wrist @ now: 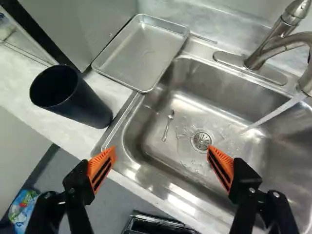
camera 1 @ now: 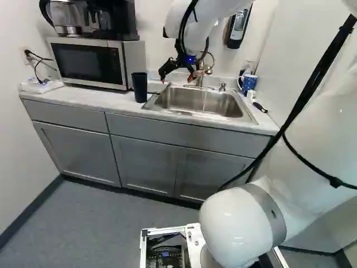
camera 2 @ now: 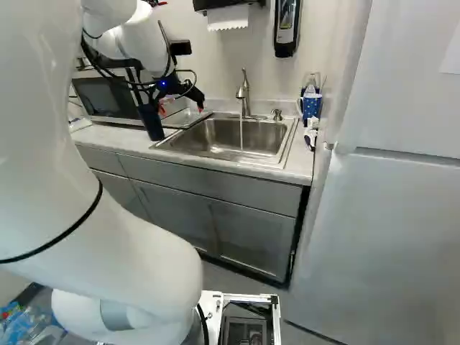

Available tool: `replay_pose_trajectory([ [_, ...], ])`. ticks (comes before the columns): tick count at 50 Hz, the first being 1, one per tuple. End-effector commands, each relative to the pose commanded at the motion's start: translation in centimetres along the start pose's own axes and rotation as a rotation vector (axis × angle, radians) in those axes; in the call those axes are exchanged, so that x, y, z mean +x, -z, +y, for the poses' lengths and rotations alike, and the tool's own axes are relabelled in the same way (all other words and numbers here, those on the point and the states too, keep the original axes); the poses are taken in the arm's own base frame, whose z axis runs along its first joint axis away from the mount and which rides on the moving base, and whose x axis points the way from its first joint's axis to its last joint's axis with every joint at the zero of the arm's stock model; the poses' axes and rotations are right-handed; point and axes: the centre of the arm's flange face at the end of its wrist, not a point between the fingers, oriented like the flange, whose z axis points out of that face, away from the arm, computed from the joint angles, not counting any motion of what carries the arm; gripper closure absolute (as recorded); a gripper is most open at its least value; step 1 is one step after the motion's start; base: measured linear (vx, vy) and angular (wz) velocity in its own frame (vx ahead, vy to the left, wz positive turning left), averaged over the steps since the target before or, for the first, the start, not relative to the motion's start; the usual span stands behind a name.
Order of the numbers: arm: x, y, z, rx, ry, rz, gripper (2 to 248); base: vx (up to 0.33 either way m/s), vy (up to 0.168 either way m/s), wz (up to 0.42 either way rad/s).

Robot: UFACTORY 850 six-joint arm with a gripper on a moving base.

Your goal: Rinse the cup and place it in the tray

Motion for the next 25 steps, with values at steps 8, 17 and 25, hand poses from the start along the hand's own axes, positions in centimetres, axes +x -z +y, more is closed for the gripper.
replay_pose_trajectory([
  [8, 0.2, -0.2, -1.3, 0.018, 0.021, 0.000, 3, 0.000, 0.000, 0.000],
  [17, 0.4, -0.3, -2.8, 0.038, 0.045, -0.001, 3, 0.000, 0.000, 0.000],
  [25, 0.8, -0.6, -4.1, 0.056, 0.064, 0.006, 3, 0.000, 0.000, 0.000],
])
